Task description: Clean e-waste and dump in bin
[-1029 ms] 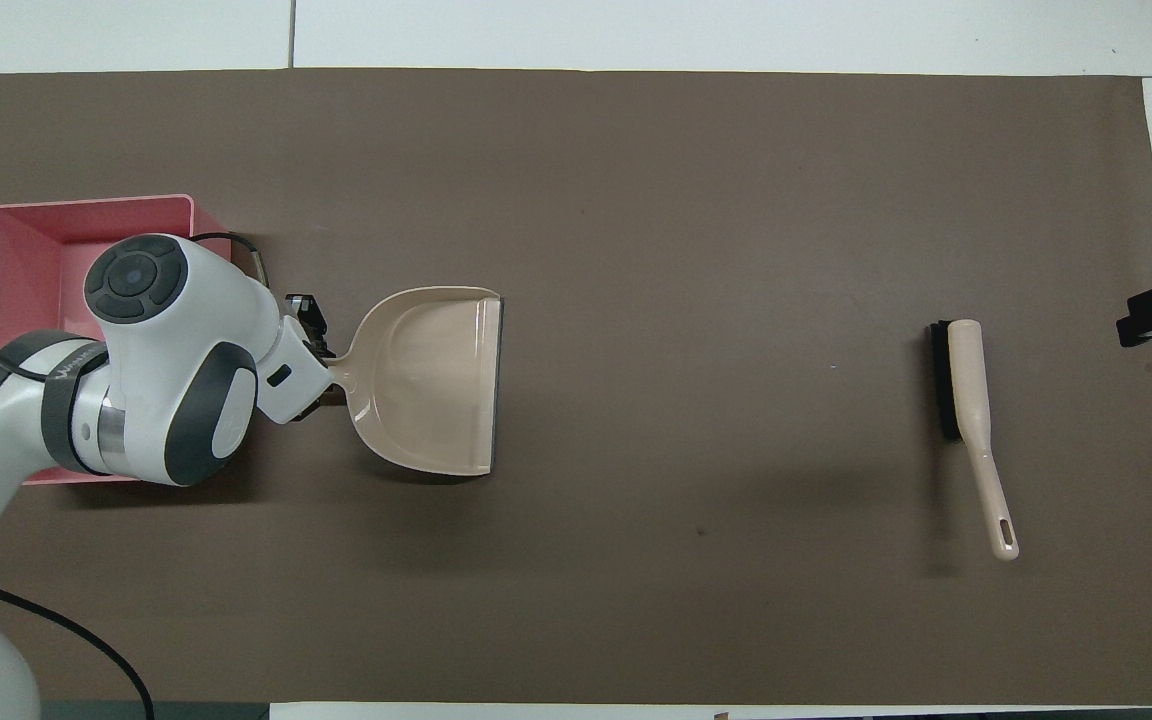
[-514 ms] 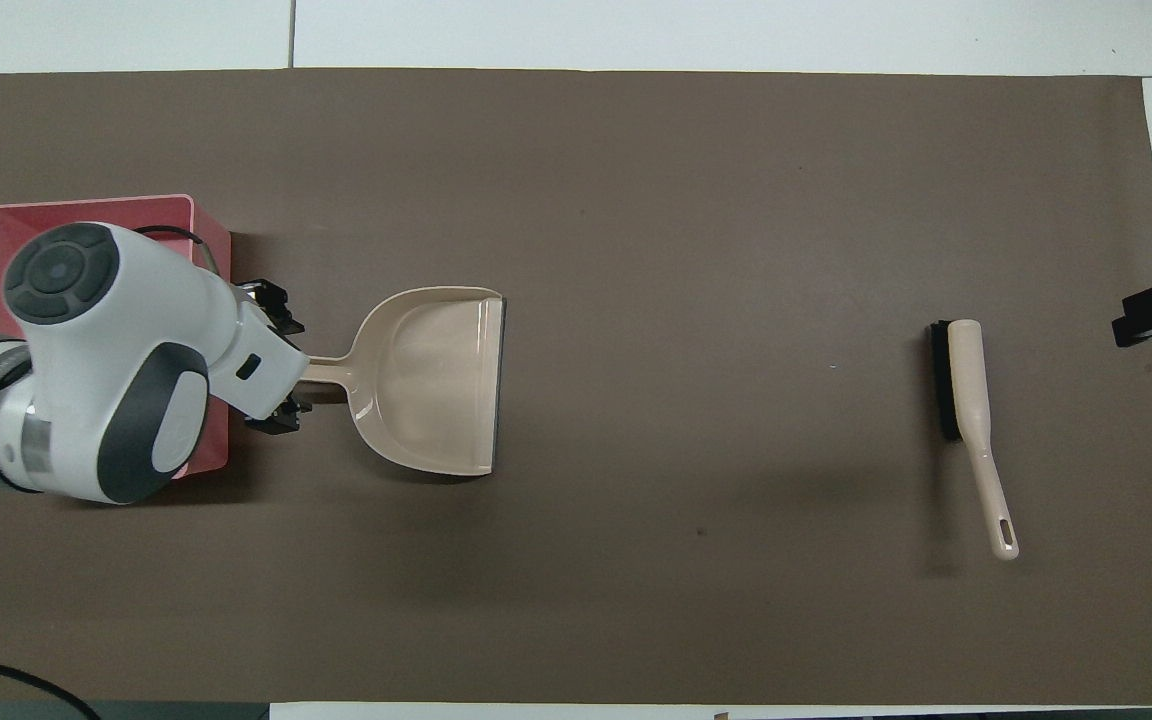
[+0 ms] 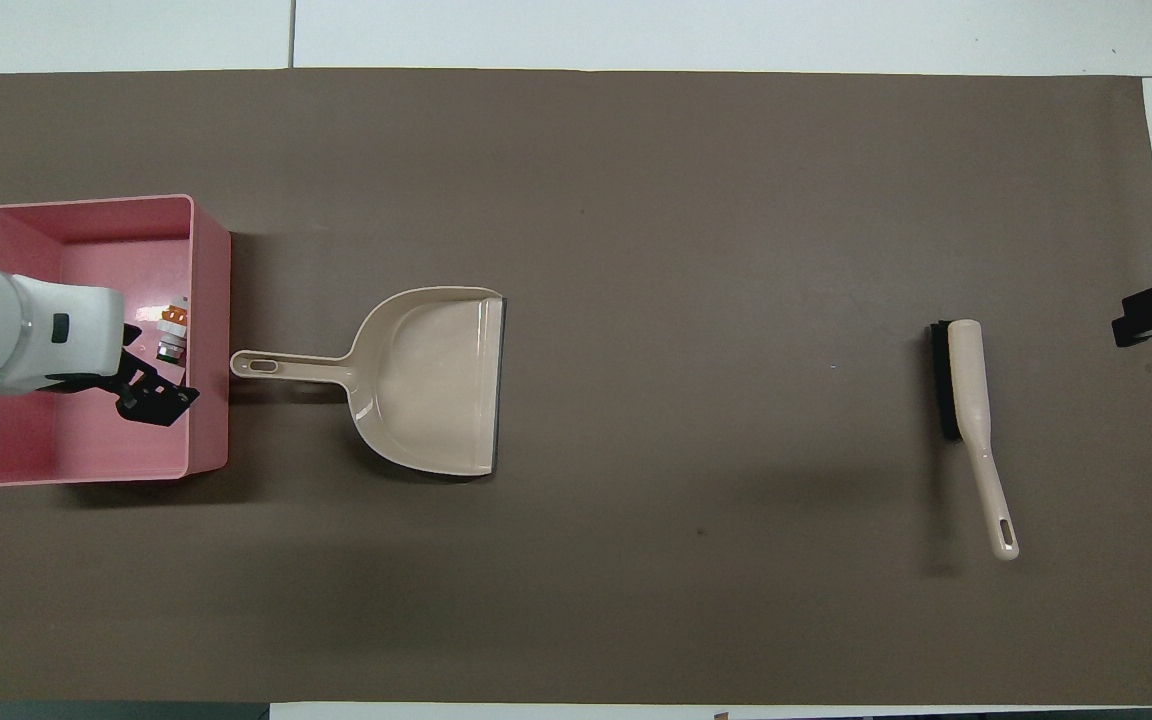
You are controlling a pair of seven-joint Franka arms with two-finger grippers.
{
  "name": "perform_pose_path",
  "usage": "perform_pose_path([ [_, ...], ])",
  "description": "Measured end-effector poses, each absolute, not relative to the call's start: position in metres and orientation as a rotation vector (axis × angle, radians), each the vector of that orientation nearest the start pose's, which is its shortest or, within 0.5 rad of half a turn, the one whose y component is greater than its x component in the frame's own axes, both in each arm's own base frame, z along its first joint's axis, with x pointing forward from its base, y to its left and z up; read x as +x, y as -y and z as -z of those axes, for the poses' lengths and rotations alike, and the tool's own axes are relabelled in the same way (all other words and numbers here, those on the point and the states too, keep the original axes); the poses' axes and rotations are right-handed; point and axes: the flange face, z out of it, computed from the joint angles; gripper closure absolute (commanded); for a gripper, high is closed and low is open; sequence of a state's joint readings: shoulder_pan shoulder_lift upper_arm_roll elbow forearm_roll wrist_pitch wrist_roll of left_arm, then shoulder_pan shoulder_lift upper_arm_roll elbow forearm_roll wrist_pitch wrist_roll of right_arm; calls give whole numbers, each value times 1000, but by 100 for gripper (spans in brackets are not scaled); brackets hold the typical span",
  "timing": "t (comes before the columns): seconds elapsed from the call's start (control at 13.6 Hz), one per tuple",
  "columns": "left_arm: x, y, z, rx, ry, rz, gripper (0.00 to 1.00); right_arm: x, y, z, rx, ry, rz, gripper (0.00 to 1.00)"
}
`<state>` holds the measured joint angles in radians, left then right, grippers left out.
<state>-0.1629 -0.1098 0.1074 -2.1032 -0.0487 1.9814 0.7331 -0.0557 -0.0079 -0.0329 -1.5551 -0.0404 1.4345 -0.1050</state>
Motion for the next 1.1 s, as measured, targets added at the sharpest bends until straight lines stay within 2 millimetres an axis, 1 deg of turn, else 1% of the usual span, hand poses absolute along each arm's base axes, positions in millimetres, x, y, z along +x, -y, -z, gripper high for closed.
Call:
perform_pose_path([
  [0.07,516,21,-467,-3036,-1024,-17,2,535,52,-625,-3165,21,-184,1],
  [0.15,517,15,-473,-3076,-890,-36,2,535,52,-625,-3165,21,-184,1],
  [0.22,519,11,-485,-3091,-805,-38,2,535,52,-625,-3165,21,-184,1],
  [0.37,526,4,-518,-3097,-706,-9,2,535,52,-625,-3165,21,-184,1],
  [0.59,532,-14,-571,-3123,-543,16,2,535,52,-625,-3165,21,-184,1],
  [0.73,535,-16,-606,-3137,-455,8,2,535,52,-625,-3165,21,-184,1],
  [0.81,535,-16,-618,-3140,-431,-11,2,535,52,-625,-3165,21,-184,1],
  [0.96,538,-14,-637,-3149,-358,-58,2,535,52,-625,-3165,21,-184,1],
  [1.1,538,-13,-642,-3159,-232,-98,2,535,52,-625,-3165,21,-184,1],
])
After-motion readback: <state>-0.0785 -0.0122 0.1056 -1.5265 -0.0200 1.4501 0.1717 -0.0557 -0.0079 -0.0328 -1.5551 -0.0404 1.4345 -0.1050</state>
